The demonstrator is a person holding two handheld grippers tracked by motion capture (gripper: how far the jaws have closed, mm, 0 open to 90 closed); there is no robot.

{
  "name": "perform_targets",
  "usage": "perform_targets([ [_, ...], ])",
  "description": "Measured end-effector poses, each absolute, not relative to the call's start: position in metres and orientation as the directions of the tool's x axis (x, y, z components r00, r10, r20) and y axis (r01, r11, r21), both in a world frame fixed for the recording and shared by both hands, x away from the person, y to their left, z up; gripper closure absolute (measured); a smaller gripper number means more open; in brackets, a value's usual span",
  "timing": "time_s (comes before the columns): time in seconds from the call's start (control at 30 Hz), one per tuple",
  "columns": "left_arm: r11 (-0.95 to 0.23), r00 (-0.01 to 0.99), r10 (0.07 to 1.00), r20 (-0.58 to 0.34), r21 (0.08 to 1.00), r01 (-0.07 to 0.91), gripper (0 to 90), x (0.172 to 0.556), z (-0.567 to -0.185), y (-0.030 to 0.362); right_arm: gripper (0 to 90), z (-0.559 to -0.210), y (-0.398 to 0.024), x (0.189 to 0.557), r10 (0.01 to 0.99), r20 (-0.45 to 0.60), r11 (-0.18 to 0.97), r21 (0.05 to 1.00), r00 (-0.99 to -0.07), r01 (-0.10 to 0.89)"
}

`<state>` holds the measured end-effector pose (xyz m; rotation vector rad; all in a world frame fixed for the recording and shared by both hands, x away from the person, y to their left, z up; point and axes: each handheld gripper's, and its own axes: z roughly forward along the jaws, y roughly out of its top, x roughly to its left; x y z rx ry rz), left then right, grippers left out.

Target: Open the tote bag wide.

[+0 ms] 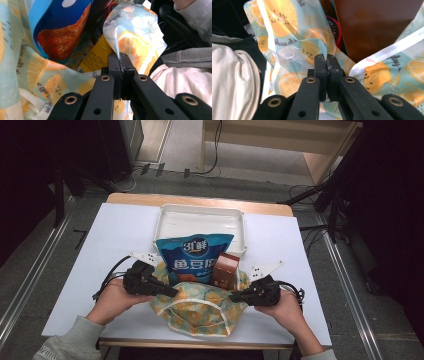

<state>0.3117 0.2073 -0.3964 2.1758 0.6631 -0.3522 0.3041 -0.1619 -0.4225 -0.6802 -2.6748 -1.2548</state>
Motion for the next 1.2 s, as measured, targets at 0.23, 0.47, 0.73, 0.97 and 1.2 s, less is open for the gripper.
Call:
perform_targets([
  [0.23, -0.516, 0.843, 0.326, -0.429, 0.666, 0.539, 90.0, 0.302, -0.387, 0.212, 90.0, -0.412, -0.168, 0.299, 0.346, 0.275, 0.545, 0.72, -0.897, 0.431],
  [0.47, -0.519, 0.854, 0.303, -0.423, 0.678, 0.52, 90.0, 0.288, -0.387, 0.213, 90.0, -0.408, -0.171, 0.292, 0.331, 0.267, 0.541, 0.732, -0.905, 0.413],
  [0.73, -0.527, 0.858, 0.299, -0.418, 0.677, 0.513, 89.9, 0.279, -0.396, 0.212, 90.0, -0.413, -0.172, 0.284, 0.323, 0.272, 0.548, 0.728, -0.907, 0.413],
  [0.97, -0.538, 0.845, 0.313, -0.434, 0.653, 0.534, 89.5, 0.282, -0.412, 0.21, 90.0, -0.424, -0.172, 0.282, 0.316, 0.278, 0.562, 0.715, -0.907, 0.415],
  [1.2, -0.526, 0.829, 0.331, -0.451, 0.64, 0.559, 88.6, 0.289, -0.425, 0.213, 90.0, -0.433, -0.166, 0.284, 0.296, 0.256, 0.569, 0.726, -0.92, 0.385],
])
